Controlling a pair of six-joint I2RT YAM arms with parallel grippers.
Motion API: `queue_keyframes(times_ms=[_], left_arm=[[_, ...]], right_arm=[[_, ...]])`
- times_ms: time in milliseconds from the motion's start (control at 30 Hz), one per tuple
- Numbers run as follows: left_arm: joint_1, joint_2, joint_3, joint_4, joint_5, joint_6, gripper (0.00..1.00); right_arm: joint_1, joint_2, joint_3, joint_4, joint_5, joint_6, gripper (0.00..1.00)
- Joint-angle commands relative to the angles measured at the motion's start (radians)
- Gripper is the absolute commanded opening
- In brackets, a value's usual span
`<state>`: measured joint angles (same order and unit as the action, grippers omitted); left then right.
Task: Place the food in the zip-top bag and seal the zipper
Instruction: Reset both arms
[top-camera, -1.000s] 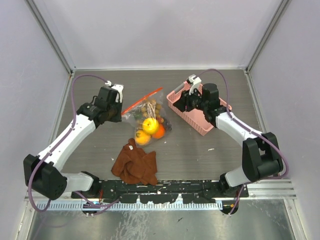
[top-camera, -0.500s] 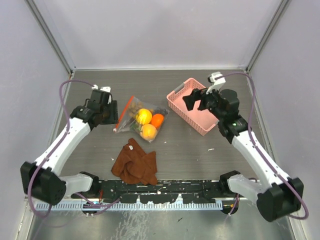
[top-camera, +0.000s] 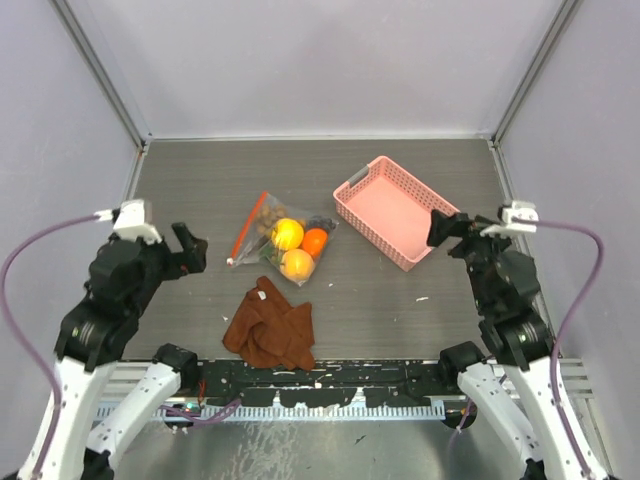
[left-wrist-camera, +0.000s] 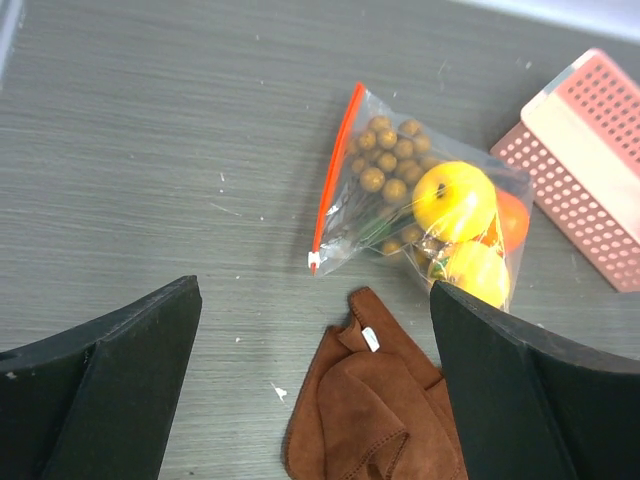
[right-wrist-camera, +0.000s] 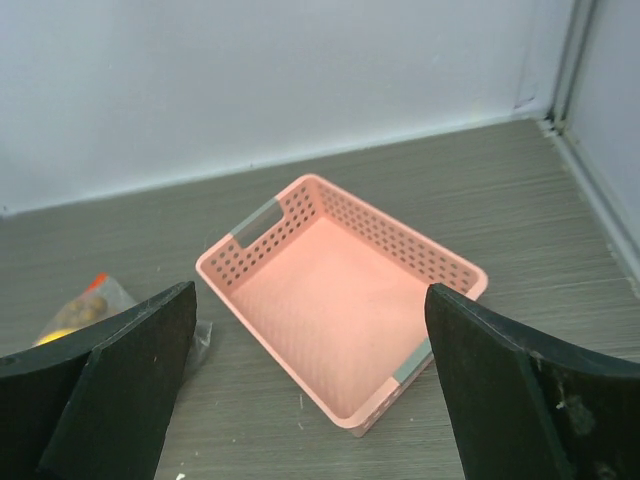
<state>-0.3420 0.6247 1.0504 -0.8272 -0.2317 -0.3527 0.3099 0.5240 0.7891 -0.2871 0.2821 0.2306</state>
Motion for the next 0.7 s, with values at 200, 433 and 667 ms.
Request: queue_keyframes(times_ms=[200,433,667], left_arm=[[0.004,-0.429,-0.266,0.165,-0.136,-0.019,0.98],[0.004,-0.481,-0.304,0.170,-0.151,-0.012,0.98],[0.004,-0.413,-0.289,0.171,-0.112,-0.002,0.98]], right_arm=[[-0.003,-0.236,-0.137,-0.020,0.110,-0.030,1.00],[-0.003,-0.231,-0.123,-0.028,0.120,-0.046,1.00],[-0.003,-0.254,-0.119,-0.039,0.132,-0.060,1.00]])
